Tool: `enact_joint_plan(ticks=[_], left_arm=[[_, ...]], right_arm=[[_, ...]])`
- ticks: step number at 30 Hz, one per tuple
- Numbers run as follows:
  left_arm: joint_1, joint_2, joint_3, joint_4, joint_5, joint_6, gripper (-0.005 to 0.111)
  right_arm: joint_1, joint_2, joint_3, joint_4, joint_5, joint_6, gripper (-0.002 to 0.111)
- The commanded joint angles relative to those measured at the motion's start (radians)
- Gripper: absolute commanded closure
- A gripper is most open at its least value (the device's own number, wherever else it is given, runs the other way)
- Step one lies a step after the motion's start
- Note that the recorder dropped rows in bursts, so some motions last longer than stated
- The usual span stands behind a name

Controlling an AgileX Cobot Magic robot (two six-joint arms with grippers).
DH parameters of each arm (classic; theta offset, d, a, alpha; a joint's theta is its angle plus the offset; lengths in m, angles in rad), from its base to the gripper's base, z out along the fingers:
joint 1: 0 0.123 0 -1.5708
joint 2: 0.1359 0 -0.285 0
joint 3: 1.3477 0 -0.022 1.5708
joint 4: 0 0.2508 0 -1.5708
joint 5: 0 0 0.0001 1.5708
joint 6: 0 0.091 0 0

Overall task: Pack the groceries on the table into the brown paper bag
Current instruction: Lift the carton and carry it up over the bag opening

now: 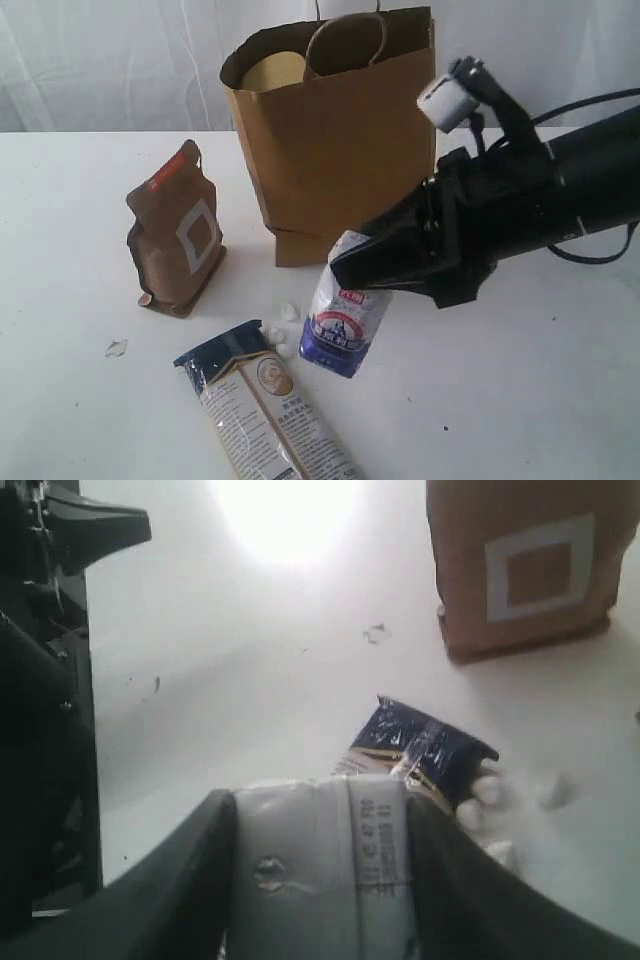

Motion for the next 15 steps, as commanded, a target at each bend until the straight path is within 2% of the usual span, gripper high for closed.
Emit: enact_joint_plan(ticks=[1, 7, 10, 15], left_arm=[[-0.006, -0.003, 0.003, 0.0, 0.0, -0.009, 0.107], [-0.006, -0.003, 0.003, 0.0, 0.0, -0.009, 0.107], [-0.006, -0.003, 0.003, 0.0, 0.0, -0.009, 0.107], [-0.006, -0.003, 0.003, 0.0, 0.0, -0.009, 0.107]], right_arm=[[-0.001, -0.112, -0.037, 0.03, -0.111, 0.008, 0.099], [-0.001, -0.202, -0.106, 0.146, -0.527, 0.012, 0.101], [-0.001, -0.212, -0.142, 0.236, -0.639, 0.012, 0.105], [-0.001, -0.212, -0.21, 0.247, -0.791, 0.008, 0.108]])
